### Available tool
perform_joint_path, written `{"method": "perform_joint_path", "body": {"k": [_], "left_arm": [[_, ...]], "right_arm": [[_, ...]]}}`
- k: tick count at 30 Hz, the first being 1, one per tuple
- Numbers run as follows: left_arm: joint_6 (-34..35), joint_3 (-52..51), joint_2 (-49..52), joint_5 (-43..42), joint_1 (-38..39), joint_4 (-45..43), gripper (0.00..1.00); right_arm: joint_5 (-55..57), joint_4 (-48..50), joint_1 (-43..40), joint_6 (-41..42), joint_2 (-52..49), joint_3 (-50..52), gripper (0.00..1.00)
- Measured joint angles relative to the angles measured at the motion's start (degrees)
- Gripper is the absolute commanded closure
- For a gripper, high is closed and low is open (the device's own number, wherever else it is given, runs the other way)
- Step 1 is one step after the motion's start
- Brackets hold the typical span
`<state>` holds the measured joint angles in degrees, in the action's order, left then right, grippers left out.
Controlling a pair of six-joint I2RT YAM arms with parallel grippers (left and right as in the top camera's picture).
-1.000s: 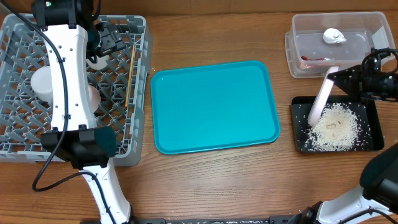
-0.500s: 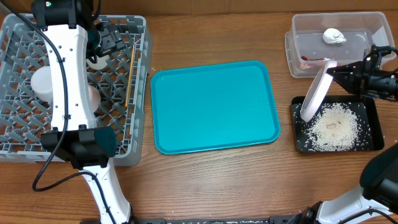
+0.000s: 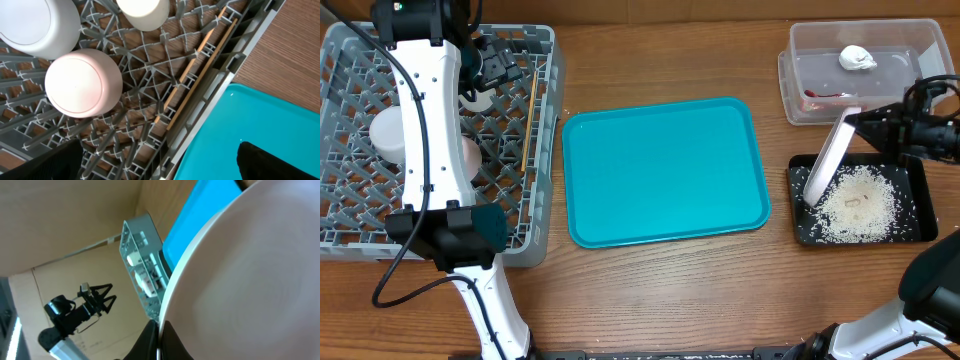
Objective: Sort waste into correct bins and load items into the dishwasher
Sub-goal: 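Tilt the plate to dump the rice onto the black tray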
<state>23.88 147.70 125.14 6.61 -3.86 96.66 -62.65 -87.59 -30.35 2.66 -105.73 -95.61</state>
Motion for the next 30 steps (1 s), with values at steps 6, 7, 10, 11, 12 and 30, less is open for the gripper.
{"method": "perform_joint_path", "body": {"k": [6,7,10,11,12,30], "left_arm": [[0.0,0.0,0.0,0.0,0.0,0.0,0.0],[0.0,0.0,0.0,0.0,0.0,0.0,0.0],[0.0,0.0,0.0,0.0,0.0,0.0,0.0],[0.0,0.0,0.0,0.0,0.0,0.0,0.0],[0.0,0.0,0.0,0.0,0.0,0.0,0.0],[0.0,0.0,0.0,0.0,0.0,0.0,0.0]], "right_arm": [[0.0,0.0,0.0,0.2,0.0,0.0,0.96],[0.7,1.7,0.0,0.2,0.0,0.0,0.96],[2.5,1.1,0.0,1.2,-0.1,0.0,0.96],[2.8,0.1,0.0,1.6,-0.1,0.0,0.96],[3.0,-0.2,0.0,1.6,-0.1,0.0,0.96],[16.4,2.0,3.3,6.1,7.8,-0.7,0.96]]}}
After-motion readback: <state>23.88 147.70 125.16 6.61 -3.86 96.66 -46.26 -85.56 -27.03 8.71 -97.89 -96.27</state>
